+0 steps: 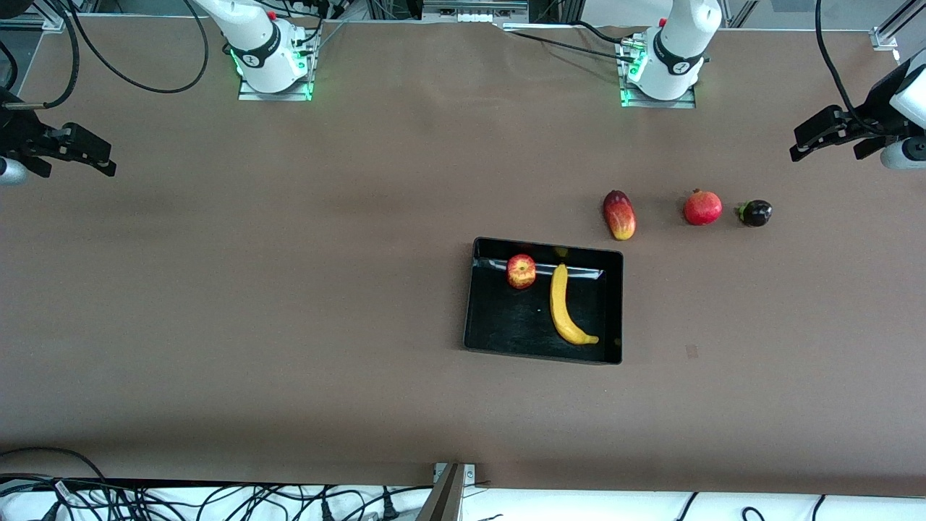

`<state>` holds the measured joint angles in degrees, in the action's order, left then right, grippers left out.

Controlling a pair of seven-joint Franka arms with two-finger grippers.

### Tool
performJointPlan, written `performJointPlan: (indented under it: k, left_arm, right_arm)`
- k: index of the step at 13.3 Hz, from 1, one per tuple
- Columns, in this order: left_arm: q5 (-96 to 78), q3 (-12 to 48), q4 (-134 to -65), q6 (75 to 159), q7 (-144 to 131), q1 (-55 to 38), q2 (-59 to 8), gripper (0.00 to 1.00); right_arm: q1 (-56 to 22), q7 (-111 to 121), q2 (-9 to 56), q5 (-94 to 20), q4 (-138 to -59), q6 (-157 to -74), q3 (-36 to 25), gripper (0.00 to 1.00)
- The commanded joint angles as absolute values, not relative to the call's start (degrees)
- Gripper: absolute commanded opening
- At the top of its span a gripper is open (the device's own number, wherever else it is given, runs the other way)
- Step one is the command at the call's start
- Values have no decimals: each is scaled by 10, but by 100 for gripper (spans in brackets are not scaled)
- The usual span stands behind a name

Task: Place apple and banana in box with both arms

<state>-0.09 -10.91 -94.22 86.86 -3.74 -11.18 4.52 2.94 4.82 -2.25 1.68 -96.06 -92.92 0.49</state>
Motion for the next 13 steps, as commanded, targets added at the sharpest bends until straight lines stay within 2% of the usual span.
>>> performJointPlan:
  k: [1, 13]
  left_arm:
    - [8, -108, -942, 875, -37, -108, 48, 100]
    - [12, -92, -942, 880, -30, -83, 43, 100]
  right_arm:
    - [38, 49, -25, 6, -955, -921, 9, 100]
    - [38, 49, -25, 6, -955, -921, 9, 100]
